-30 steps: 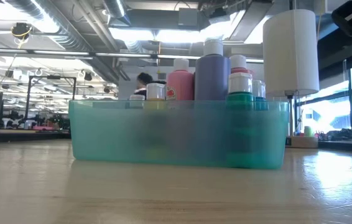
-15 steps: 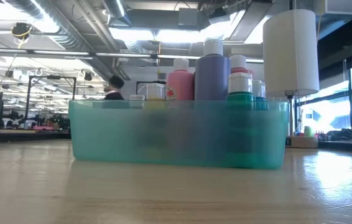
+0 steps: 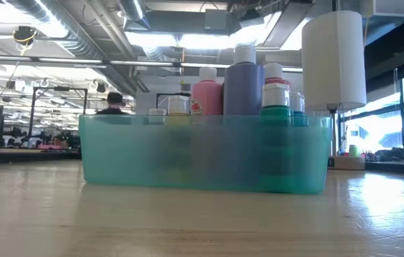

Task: Pick & Place Paint Supplies
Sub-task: Put the small red paint bottle into the light green bin

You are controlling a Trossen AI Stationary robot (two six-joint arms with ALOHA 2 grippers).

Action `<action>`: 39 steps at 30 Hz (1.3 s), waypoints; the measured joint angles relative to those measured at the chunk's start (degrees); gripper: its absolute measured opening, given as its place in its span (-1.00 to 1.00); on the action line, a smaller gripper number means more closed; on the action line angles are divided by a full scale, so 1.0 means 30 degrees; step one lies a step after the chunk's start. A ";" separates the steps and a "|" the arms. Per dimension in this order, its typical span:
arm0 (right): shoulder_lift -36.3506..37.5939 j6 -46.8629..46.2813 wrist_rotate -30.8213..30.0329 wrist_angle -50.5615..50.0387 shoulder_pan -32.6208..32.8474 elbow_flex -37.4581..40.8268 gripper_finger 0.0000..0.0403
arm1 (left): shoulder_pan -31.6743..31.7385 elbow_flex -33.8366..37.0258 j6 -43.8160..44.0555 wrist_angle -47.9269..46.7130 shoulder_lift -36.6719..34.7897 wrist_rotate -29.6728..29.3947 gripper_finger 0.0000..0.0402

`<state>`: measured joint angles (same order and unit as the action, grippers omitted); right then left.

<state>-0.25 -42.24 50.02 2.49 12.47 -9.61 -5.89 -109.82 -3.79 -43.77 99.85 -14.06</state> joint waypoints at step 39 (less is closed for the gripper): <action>-0.7644 0.9607 -1.1651 -0.6242 -0.0051 -1.5572 -0.12 | 0.2333 -0.0022 -0.2572 -0.4843 -0.4452 -0.3334 -0.22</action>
<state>-23.18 -13.42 15.07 -16.24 12.32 -56.32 1.11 -109.89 -11.51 -58.30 86.50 -24.07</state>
